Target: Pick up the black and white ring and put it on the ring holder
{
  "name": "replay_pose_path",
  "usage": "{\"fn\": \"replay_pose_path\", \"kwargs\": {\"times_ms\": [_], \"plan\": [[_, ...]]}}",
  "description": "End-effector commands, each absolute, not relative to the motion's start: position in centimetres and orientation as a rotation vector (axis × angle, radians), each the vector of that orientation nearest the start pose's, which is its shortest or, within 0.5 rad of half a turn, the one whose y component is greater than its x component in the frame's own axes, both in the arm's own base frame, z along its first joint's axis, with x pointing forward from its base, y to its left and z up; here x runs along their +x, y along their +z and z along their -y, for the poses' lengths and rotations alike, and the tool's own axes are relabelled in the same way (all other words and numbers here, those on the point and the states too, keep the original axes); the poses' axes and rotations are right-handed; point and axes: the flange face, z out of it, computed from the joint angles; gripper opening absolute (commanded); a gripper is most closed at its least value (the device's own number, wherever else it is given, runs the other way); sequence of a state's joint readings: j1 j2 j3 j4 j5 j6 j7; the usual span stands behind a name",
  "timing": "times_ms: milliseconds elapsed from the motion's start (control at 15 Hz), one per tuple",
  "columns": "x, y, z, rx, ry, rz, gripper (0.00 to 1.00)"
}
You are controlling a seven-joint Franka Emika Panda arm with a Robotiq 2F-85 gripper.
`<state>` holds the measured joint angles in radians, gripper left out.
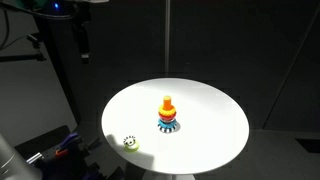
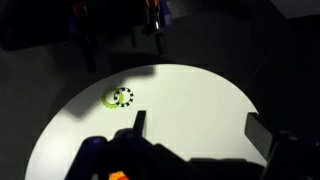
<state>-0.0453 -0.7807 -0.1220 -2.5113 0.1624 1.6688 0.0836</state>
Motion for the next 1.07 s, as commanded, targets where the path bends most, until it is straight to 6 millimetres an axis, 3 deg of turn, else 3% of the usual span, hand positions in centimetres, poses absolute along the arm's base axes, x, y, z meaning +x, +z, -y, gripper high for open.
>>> {"fn": "replay_pose_path", "kwargs": {"times_ms": [0, 267, 600, 1000], "plan": [[30.8, 52.6, 4.2, -2.872, 0.087, -0.338, 1.00], [30.8, 52.6, 4.2, -2.872, 0.084, -0.337, 1.00], [32.5, 51.7, 3.1, -2.902, 0.143, -0.364, 1.00], [35.4, 48.7, 1.8, -2.941, 0.260, -0.405, 1.00]]}}
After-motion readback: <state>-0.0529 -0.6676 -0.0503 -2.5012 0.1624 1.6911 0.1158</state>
